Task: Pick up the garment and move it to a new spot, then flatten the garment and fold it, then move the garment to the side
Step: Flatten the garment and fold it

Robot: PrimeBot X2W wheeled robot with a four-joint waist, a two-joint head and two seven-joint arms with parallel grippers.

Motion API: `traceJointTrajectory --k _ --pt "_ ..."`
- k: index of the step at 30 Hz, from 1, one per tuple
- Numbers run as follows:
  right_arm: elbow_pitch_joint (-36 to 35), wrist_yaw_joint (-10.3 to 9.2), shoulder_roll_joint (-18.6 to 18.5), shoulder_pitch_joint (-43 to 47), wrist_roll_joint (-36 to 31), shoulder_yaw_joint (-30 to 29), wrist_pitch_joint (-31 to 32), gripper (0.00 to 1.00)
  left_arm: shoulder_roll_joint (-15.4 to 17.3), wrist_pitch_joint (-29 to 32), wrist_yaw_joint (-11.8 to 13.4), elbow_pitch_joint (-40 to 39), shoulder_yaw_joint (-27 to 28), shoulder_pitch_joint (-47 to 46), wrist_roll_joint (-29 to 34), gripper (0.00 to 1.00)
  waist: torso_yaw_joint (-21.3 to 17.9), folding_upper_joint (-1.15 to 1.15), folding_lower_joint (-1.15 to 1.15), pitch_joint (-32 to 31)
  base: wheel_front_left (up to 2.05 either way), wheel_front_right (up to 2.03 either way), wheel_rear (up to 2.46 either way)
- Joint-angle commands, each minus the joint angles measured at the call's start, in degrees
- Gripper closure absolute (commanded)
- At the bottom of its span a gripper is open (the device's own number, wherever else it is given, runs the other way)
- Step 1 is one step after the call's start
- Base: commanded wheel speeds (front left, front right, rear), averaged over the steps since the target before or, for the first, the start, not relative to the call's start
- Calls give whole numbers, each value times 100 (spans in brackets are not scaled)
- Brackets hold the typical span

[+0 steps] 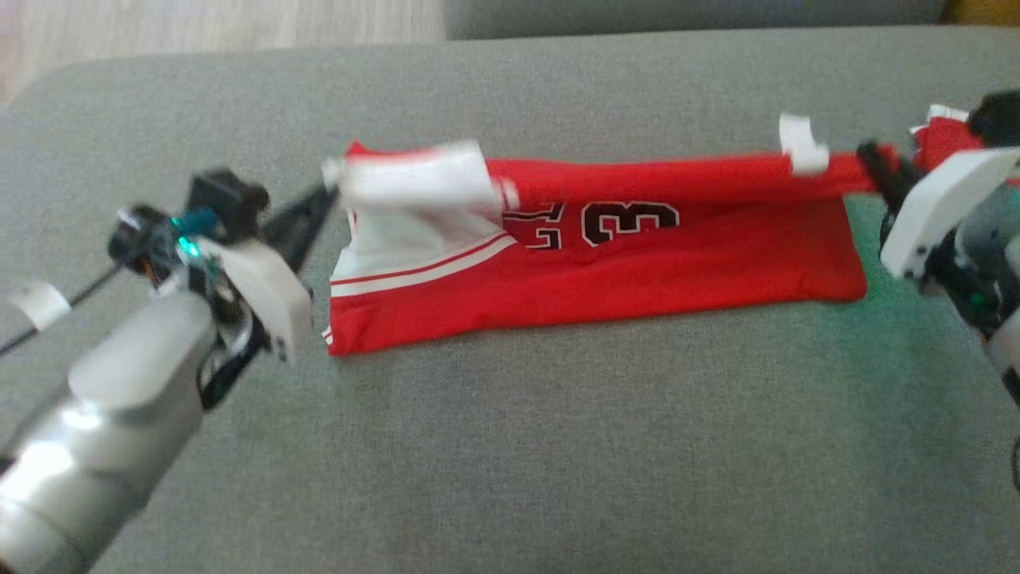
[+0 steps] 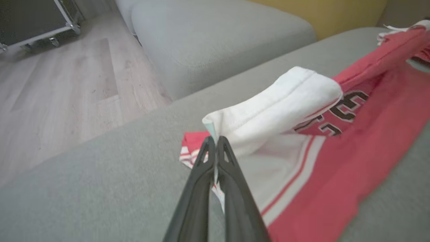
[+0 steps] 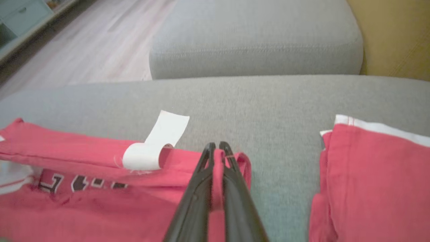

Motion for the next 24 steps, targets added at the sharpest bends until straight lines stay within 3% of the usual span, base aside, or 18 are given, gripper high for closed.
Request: traceJointTrajectory --k 1,13,22,23,24 --pt "-179 37 -178 127 55 135 96 100 336 140 12 -295 108 -57 -79 100 16 0 1 -69 0 0 0" --pt "-428 37 -612 305 170 967 798 100 1113 1288 247 -1641 -226 582 -370 100 -38 0 1 -132 0 0 0" --pt "-482 37 -713 200 430 1312 1036 100 1270 1672 478 -2116 -330 695 -426 100 -124 0 1 -6 0 0 0" --pt "-415 37 -695 184 439 1303 1013 0 1264 1700 501 -2126 -329 708 -451 100 -129 0 1 2 0 0 0" --pt "-342 37 -651 194 500 1297 1067 0 1264 1710 529 -2137 -333 714 -449 53 -135 0 1 4 0 0 0"
